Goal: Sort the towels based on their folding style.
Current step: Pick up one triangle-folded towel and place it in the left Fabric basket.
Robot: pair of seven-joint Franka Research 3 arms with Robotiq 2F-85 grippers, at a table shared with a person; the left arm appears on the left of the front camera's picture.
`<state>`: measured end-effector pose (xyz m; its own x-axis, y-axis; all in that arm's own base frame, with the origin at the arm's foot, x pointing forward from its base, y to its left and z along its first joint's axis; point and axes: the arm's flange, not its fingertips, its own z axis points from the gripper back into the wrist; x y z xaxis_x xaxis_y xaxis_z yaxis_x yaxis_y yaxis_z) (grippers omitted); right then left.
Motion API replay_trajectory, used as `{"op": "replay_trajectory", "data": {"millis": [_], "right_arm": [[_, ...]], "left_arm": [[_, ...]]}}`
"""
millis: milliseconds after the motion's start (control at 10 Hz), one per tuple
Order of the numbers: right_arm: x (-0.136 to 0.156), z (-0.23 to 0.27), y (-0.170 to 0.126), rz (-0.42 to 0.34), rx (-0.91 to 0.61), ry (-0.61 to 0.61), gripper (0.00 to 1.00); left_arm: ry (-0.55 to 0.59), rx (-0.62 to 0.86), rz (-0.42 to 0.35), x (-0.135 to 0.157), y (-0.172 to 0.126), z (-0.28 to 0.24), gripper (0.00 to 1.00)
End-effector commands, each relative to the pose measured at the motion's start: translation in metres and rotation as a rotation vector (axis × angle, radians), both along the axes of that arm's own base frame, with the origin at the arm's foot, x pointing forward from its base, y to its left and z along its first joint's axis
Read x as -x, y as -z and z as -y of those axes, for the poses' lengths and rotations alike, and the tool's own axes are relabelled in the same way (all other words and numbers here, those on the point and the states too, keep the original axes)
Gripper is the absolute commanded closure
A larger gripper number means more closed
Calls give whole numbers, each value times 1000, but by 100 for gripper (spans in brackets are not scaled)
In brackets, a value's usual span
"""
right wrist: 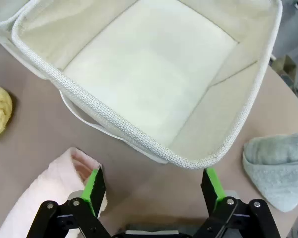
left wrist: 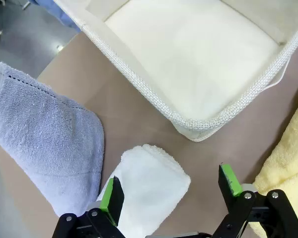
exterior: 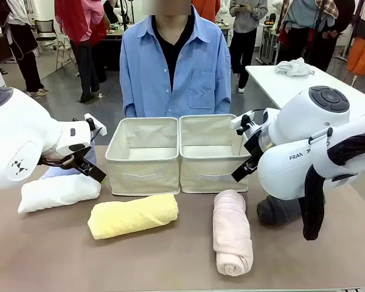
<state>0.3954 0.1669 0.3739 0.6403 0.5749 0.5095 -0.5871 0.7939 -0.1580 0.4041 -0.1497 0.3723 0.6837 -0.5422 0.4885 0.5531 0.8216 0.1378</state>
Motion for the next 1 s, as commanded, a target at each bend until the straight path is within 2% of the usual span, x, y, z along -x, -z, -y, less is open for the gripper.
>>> {"op": "replay_trajectory", "data": {"millis": [0,900], "right_arm": [[0,0,0,0,0,0,0],[0,0,0,0,0,0,0]], "left_arm": [[0,0,0,0,0,0,0],[0,0,0,0,0,0,0]]}}
